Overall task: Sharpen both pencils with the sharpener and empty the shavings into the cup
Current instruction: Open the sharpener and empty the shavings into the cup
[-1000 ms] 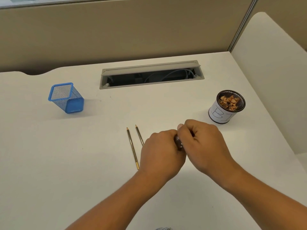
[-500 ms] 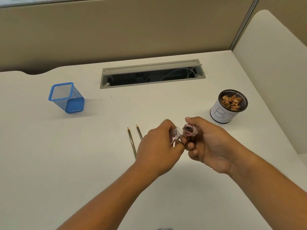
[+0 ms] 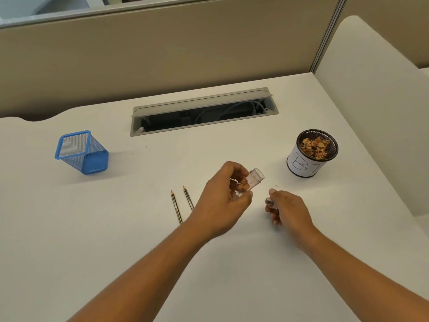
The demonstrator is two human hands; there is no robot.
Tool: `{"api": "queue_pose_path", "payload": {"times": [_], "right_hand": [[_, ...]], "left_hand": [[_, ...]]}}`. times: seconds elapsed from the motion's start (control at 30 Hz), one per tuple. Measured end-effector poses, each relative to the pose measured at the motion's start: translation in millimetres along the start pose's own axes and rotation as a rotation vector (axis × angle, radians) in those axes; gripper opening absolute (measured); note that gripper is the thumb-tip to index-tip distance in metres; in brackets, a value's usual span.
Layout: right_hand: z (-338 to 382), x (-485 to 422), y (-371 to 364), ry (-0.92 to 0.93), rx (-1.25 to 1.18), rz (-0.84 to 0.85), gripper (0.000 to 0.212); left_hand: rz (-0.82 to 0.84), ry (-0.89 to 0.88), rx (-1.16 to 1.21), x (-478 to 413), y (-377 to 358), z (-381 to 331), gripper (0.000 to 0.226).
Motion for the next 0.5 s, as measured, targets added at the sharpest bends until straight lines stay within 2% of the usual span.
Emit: {"api": "queue_pose_path", "payload": {"times": [0.3, 0.5], "right_hand": [[-2.6, -2.5, -3.4, 0.258, 0.073, 0.040, 0.034], [-6.1, -2.0, -4.2, 0.293, 0.012, 0.099, 0.034]], "left_hand": [[0.000, 0.005, 0.039, -40.5, -40.0, -6.0, 0.038], [0.016, -0.093, -0.049, -84.2, -72.4, -47.8, 0.036]]}}
Point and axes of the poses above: each hand's wrist, its own x-axis away from the middle knuckle, its own y-axis out of the back of the hand, z = x × y, the point moved 9 cm from there along -x, towards the middle knuckle, and after that the axes turned 15 degrees about -z, right-handed, at the moved point
